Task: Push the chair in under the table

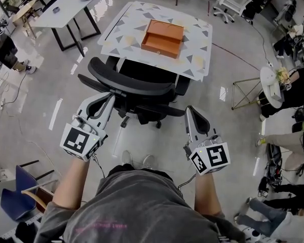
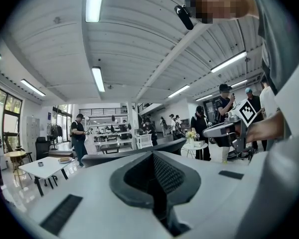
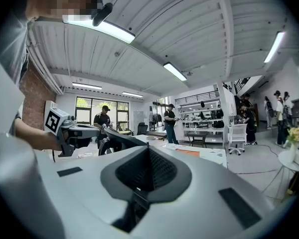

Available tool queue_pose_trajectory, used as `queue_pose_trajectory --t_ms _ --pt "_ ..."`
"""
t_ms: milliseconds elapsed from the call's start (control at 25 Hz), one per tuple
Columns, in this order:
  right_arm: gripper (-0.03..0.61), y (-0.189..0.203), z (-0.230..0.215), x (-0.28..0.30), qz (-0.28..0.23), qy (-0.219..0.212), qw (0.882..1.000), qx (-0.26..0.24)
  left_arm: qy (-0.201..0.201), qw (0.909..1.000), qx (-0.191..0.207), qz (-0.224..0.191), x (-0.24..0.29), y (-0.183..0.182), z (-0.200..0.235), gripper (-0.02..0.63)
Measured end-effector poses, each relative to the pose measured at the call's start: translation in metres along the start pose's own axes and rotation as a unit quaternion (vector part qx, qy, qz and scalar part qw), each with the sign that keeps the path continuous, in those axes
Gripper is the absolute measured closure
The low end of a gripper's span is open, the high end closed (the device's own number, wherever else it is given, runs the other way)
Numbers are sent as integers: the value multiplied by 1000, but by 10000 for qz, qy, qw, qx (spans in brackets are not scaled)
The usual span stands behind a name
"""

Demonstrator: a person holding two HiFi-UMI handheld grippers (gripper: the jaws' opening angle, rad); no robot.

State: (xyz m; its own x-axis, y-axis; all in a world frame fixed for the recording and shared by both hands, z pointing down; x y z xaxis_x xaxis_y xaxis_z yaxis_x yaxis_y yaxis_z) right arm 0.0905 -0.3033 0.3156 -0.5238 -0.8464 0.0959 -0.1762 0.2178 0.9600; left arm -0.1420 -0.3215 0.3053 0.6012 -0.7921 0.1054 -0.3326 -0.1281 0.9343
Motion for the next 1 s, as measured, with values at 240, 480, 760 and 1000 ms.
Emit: queue_pose_trajectory --t_ms 240,480,760,1000 --pt "574 3 -1 3 84 -27 10000 -16 -38 10000 -35 20 1 1 1 612" --pt "574 9 -3 5 201 -27 9998 -5 -69 9999 -67 50 0 4 2 612" --pt "574 11 -4 6 232 -10 9997 12 -69 9999 -92 44 0 5 2 612" --pt "574 10 -5 5 199 -3 9998 13 -64 10000 -73 19 1 3 1 612"
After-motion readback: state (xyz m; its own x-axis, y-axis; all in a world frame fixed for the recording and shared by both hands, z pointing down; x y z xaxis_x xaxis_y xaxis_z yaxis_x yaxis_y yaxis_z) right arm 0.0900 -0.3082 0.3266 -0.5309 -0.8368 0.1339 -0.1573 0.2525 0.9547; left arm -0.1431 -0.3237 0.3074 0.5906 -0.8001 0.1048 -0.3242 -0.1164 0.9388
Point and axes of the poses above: the fingertips, and each gripper's own axes: x forward along the fingers, z to its left, y out of its underside, the point moved 1 cm from there along -x, backward along the fingers, and after that the axes turned 14 degrees about x, right-handed, at the moved point
